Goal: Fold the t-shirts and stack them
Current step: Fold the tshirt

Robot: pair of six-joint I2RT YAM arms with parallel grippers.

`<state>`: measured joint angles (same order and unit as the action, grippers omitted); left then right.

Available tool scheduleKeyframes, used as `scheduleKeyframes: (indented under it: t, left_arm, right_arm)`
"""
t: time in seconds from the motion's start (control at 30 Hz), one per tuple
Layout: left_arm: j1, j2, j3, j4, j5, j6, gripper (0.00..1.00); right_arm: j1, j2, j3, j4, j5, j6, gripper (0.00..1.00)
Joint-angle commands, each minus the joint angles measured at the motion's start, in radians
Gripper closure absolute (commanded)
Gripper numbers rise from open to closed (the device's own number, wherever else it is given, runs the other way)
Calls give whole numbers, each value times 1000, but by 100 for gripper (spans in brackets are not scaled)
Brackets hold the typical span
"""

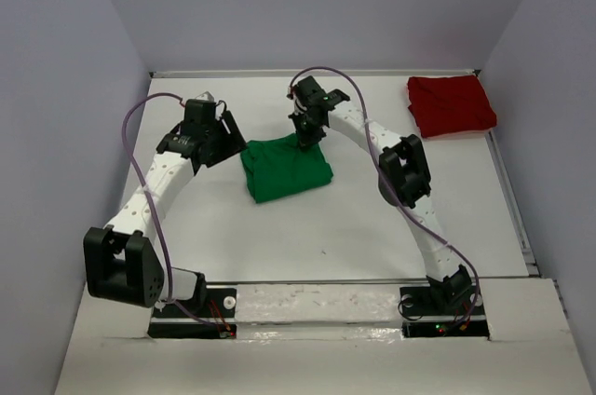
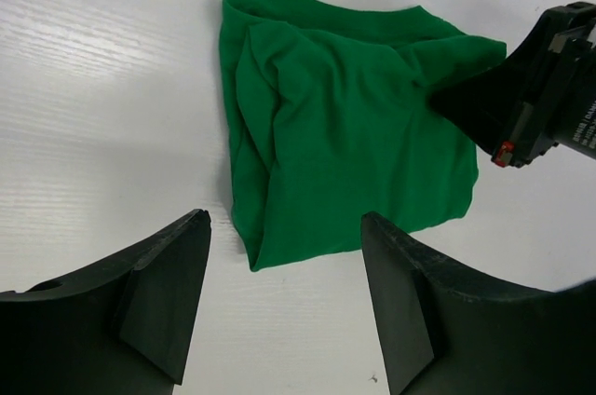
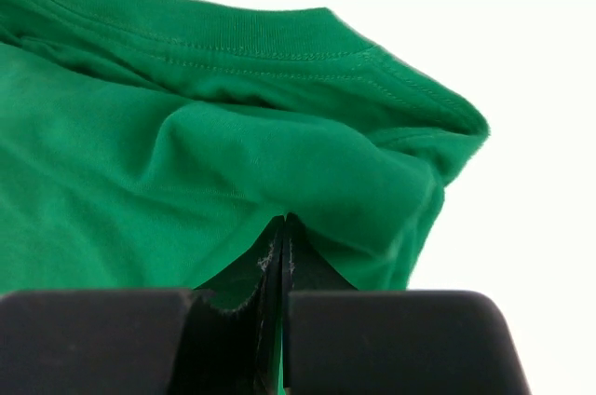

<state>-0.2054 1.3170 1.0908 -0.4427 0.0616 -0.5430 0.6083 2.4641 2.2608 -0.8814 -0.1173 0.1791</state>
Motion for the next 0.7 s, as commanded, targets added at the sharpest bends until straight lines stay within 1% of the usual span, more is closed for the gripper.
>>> scheduleKeyframes:
  t: [0.0, 0.1, 0.4, 0.53, 0.67]
  left_arm:
    - [-37, 50, 9, 41, 26, -5, 25]
    - [-51, 62, 17, 41, 12, -3, 25]
    - [-66, 59, 21, 35, 3, -2, 25]
    - [-77, 62, 17, 33, -2, -2, 25]
    - [-101, 74, 11, 32, -2, -8, 25]
  right_arm:
    - [-1, -90, 32, -8, 50, -24, 100]
    - [-1, -68, 59, -33, 61, -27, 100]
    - [-1, -28, 114, -28, 76, -44, 100]
    - [-21, 28, 166, -19, 70, -50, 100]
    - [-54, 99, 195, -7, 29, -52, 100]
